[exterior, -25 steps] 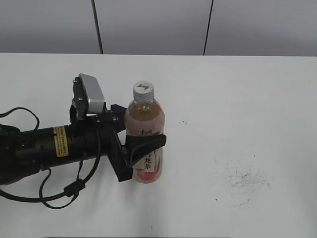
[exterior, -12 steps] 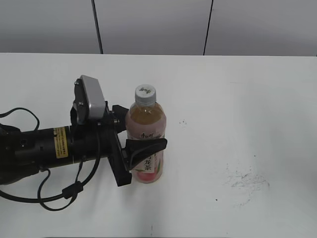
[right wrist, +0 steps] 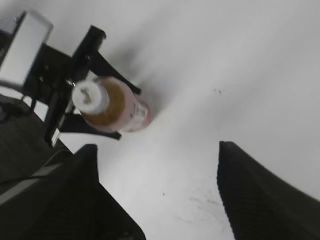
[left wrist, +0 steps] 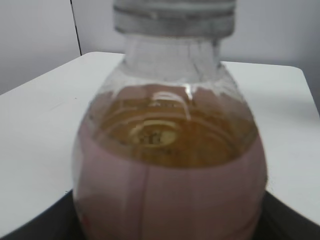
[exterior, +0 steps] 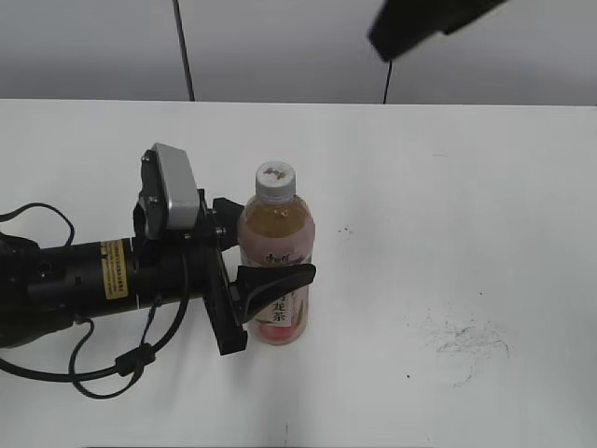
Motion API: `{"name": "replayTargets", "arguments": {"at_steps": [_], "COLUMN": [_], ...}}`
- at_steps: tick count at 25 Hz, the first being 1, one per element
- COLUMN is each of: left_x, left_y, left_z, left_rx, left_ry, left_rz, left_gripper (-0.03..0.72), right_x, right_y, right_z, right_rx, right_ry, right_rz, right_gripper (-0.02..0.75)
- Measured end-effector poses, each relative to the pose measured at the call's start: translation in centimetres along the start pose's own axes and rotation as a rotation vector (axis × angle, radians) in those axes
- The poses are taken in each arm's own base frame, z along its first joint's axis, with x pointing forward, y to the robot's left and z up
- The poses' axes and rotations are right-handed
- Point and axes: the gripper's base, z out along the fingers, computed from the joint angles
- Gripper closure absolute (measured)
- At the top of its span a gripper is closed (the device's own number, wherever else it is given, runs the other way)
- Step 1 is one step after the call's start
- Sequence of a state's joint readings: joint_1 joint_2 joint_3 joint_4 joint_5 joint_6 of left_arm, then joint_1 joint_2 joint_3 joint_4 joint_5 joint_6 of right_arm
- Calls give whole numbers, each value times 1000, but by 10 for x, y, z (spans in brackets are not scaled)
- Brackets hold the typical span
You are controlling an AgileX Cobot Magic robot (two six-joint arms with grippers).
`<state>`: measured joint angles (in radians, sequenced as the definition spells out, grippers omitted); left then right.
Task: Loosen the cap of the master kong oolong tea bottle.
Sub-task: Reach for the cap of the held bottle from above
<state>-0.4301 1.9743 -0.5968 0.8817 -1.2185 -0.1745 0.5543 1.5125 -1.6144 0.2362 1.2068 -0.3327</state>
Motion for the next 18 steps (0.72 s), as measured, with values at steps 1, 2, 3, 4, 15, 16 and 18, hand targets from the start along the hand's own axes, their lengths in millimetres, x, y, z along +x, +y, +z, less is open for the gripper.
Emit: {"name": "replayTargets", "arguments": {"at_steps": [1, 2, 3, 4, 15, 16, 18], "left_x": [0, 0, 0, 0, 0, 0, 0], "left_y": [0, 0, 0, 0, 0, 0, 0], "left_z": [0, 0, 0, 0, 0, 0, 0], "left_rx": [0, 0, 1, 1, 1, 1, 1], "left_ry": [0, 0, 0, 0, 0, 0, 0], "left_rz": [0, 0, 0, 0, 1, 1, 1], "left_gripper": [267, 267, 267, 267, 269, 269, 269], "right_x": [-12, -21, -28, -34, -43, -43, -42], "right_y": [4, 8, 11, 16, 64, 64, 66], "right_z": [7, 16, 26, 32, 85, 86, 87], "right_rx": [-6, -10, -16, -22, 13, 15, 16], "right_ry": [-1, 1, 11, 15, 136, 138, 140], "right_rz": [13, 32, 47, 56, 157, 172, 189], "right_gripper": [183, 183, 187, 197, 287, 288, 287]}}
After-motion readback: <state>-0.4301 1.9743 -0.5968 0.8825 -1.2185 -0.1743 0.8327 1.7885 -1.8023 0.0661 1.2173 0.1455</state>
